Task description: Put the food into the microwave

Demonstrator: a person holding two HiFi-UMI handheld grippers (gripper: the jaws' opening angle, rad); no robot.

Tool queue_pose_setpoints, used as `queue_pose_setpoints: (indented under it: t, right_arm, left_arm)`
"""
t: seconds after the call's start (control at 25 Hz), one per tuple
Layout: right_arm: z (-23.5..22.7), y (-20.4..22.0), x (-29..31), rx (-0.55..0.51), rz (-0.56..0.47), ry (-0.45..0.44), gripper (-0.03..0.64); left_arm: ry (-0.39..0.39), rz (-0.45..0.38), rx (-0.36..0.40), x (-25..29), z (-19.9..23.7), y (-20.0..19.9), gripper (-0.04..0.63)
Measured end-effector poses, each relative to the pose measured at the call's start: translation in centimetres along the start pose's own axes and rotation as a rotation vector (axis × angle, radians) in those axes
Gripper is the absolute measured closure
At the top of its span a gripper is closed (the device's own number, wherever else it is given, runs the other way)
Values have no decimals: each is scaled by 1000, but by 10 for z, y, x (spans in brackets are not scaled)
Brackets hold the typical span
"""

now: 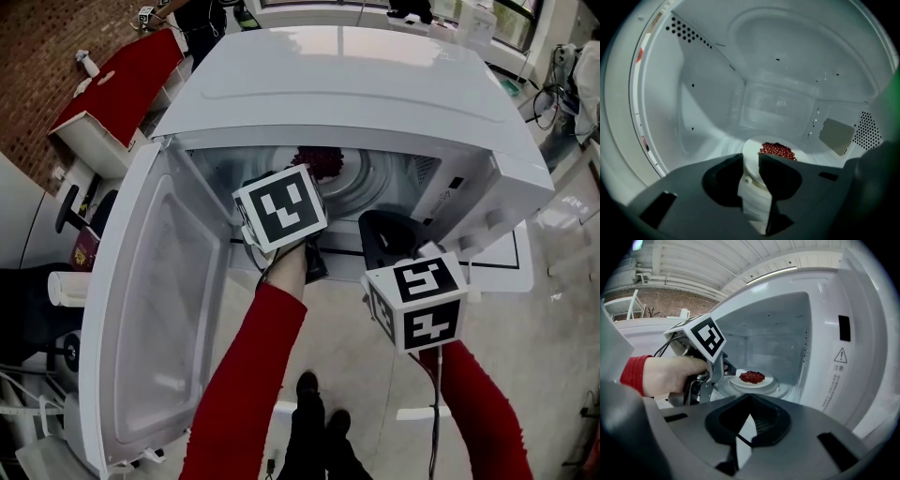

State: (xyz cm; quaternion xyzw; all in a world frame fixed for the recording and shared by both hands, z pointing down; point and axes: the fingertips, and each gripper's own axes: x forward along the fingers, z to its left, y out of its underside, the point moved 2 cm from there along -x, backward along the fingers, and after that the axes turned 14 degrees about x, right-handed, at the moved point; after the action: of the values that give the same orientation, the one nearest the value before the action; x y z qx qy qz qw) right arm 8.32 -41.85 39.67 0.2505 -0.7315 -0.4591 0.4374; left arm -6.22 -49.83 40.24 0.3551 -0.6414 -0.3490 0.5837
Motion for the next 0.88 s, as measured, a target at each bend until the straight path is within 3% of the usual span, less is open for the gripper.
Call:
queue_pose_setpoints:
  t: [0.16, 0.24, 0.48, 0.68, 0.88]
  right_arm:
    - [1, -2, 2, 5, -9, -5, 603]
    - [3, -3, 3, 16, -14, -14, 603]
    - [13, -7, 0, 59, -25, -70, 603]
    - [16, -12, -11, 149, -36, -148, 603]
    - [24, -10, -34, 212, -36, -207, 603]
  left_arm:
    - [-27, -58, 65, -10, 11, -14, 486]
    - [-13, -92, 48, -18, 15, -19, 486]
    - [126, -197, -73, -39, 8, -16, 545]
    - [290, -245, -188, -57, -6, -1, 578]
    - [425, -270, -225, -82, -28, 11, 584]
